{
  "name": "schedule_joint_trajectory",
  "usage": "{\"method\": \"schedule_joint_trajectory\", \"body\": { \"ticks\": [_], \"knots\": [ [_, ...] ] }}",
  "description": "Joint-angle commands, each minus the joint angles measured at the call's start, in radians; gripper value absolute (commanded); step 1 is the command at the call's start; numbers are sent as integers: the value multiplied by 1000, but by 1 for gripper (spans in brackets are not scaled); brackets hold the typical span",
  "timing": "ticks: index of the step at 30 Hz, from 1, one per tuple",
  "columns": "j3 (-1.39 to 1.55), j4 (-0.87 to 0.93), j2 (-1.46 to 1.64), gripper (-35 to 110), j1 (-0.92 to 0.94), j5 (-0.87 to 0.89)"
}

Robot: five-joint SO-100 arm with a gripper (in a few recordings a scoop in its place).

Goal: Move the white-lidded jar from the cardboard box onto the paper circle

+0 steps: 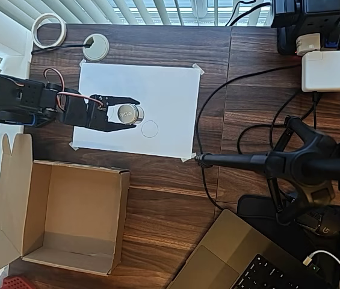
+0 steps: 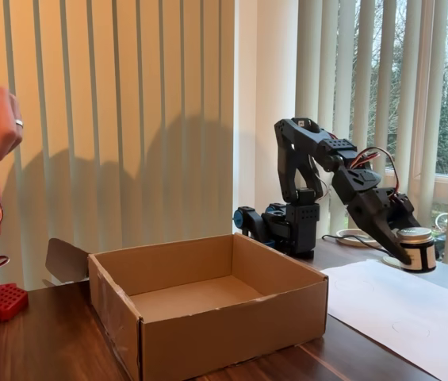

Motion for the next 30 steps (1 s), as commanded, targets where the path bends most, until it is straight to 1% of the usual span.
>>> {"method": "schedule_joint_trajectory", "body": {
  "ticks": [1,14,30],
  "knots": [
    [-20,-141,-46,2,38,-38],
    [-34,-304,-267,2,103,-95],
    [-94,-310,-388,2,81,-81]
  ]
}}
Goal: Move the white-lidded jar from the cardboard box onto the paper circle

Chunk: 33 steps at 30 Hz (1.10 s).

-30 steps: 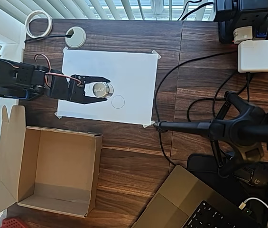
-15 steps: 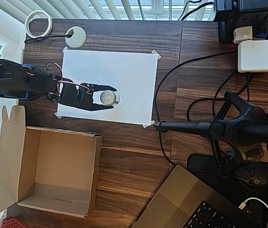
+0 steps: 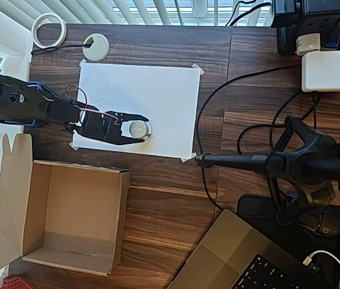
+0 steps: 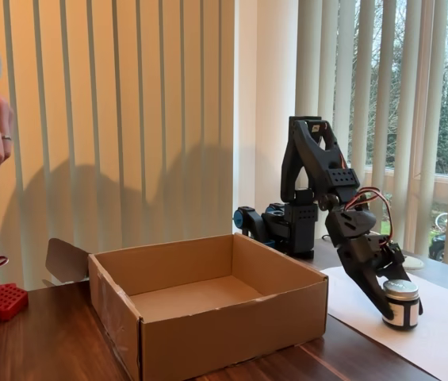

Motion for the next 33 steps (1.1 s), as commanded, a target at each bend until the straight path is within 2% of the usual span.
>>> {"method": "schedule_joint_trajectory", "body": {
  "ticks": [1,16,33],
  "knots": [
    [-91,-48,17,2,-11,-3],
    [-152,-48,-49,2,-26,6],
    [-86,-43,21,2,-5,-35]
  ]
}}
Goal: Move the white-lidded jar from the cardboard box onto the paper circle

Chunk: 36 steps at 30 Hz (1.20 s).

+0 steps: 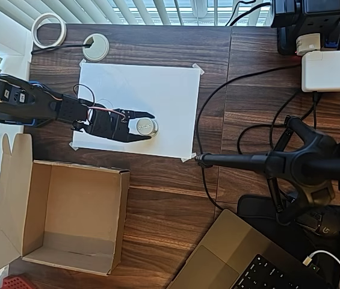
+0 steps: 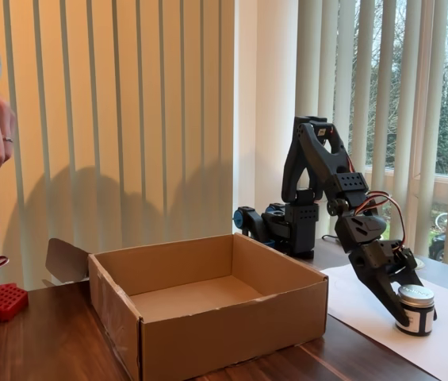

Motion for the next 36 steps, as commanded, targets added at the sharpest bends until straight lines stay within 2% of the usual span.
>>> {"method": "schedule_joint_trajectory", "body": {
  "ticks": [1,36],
  "knots": [
    [11,-31,110,2,25,-15],
    [-44,-23,71,2,32,-15]
  ]
}}
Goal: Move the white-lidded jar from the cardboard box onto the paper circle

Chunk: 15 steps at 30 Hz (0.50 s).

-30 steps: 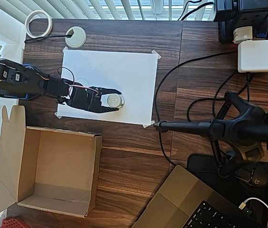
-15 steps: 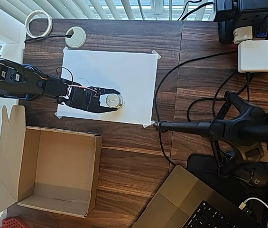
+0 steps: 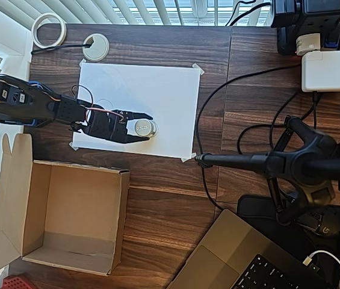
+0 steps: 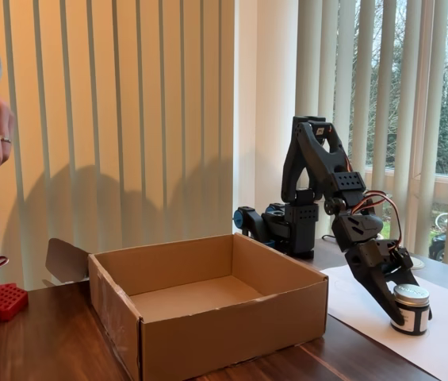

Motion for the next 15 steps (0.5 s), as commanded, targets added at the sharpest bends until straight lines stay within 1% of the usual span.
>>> {"method": "schedule_joint_trajectory", "body": {
  "ticks": [1,3,11,15],
  "knots": [
    [-72,-21,44,2,25,-11],
    [-72,-17,44,3,21,-9],
    [-74,-9,44,27,21,-8],
    [-74,-9,46,30,21,-9]
  ]
}}
